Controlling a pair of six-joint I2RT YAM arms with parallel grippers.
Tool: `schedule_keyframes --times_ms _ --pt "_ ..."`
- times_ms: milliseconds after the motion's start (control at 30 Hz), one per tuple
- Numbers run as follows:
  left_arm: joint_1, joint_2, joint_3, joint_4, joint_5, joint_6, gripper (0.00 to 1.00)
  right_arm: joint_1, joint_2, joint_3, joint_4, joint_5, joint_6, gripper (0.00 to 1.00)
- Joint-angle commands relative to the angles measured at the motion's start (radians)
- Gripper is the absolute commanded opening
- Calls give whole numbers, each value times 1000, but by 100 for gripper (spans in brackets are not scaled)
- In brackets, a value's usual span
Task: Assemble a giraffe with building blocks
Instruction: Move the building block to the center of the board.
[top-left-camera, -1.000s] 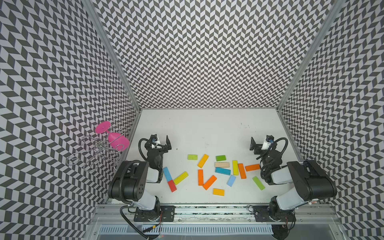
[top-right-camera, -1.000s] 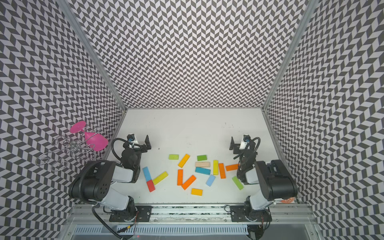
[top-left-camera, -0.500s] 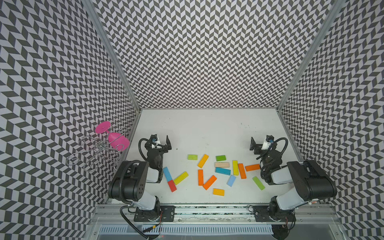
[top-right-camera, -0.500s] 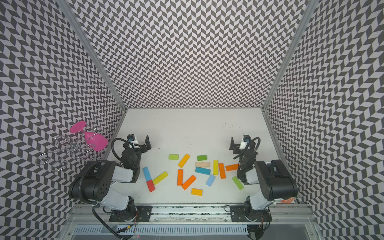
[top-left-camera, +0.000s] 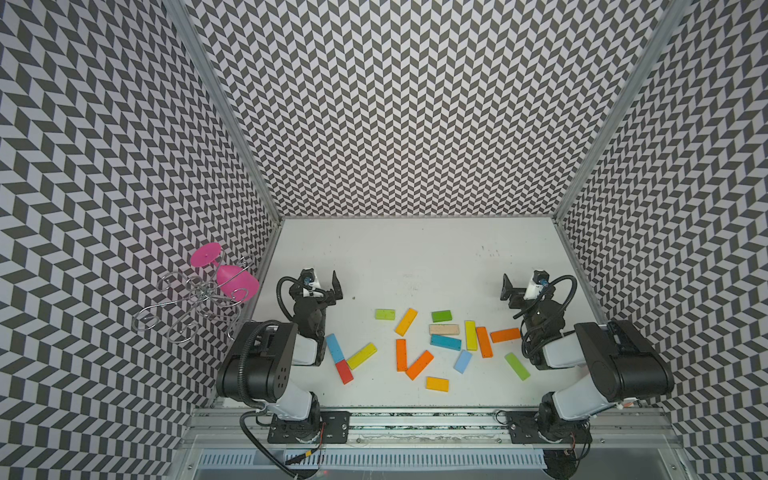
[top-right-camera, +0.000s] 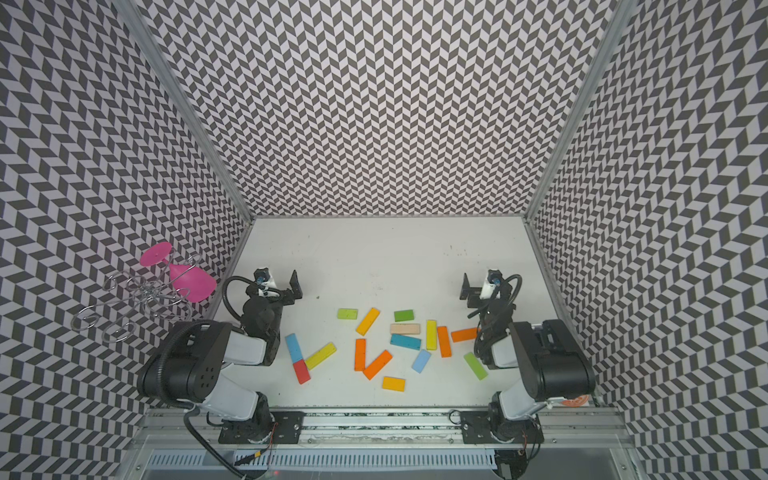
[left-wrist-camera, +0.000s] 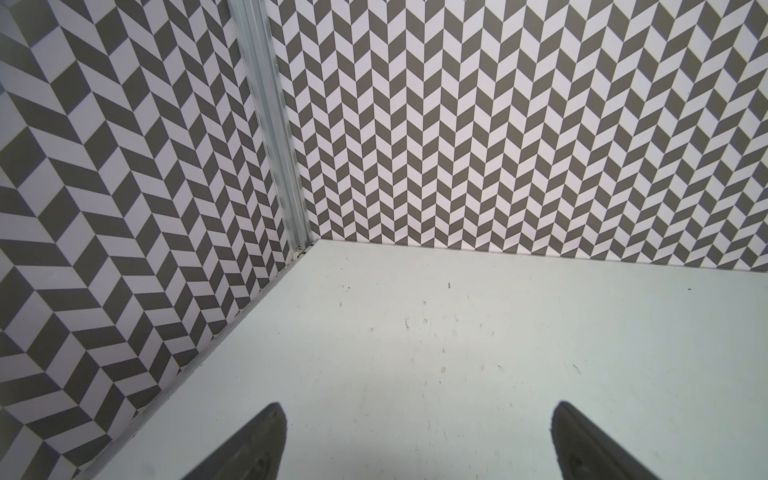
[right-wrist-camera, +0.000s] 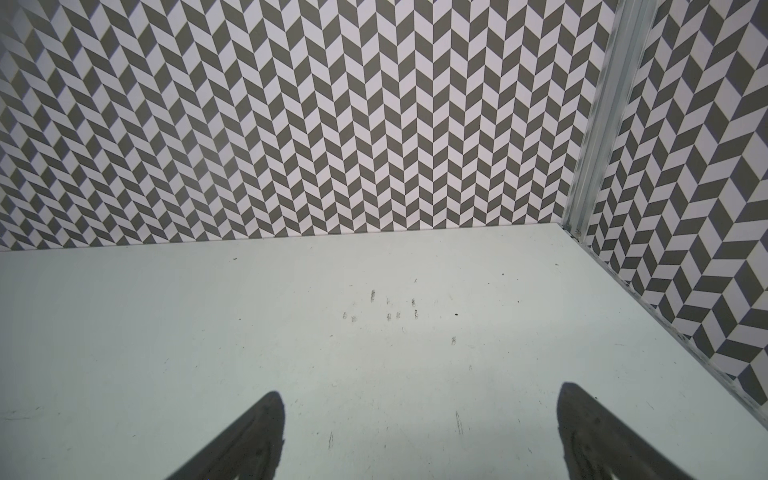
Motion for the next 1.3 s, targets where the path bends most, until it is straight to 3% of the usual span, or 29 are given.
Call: schedule_keyframes --times_ms 0,67,133,200,300,500,667,900,1133,1267 --pt "-2 -29 -7 32 -3 13 100 7 -78 65 -64 71 11 97" --pt "-40 -133 18 -109 -58 35 100 25 -176 165 -322 124 8 96" --pt "-92 -233 64 -250 -170 44 99 24 -225 309 -612 246 215 95" --pt "-121 -332 138 -437 -241 -32 99 27 -234 445 -877 200 294 93" --pt "-135 -443 285 -787 -241 -209 94 30 -243 578 -1149 122 452 90" --pt "-238 -525 526 -1292 -211 -400 91 84 -320 652 -1408 -44 591 82" --pt "-283 -537 632 -1551 -78 -398 91 170 -340 683 -1600 27 696 80" --pt "-370 -599 559 -1605 180 -444 89 295 -349 663 -1821 153 953 81" --pt "-584 -603 456 -1524 254 -508 89 330 -399 578 -1880 120 1140 81" --pt "-662 -603 408 -1489 260 -546 88 345 -408 542 -1877 67 1161 77"
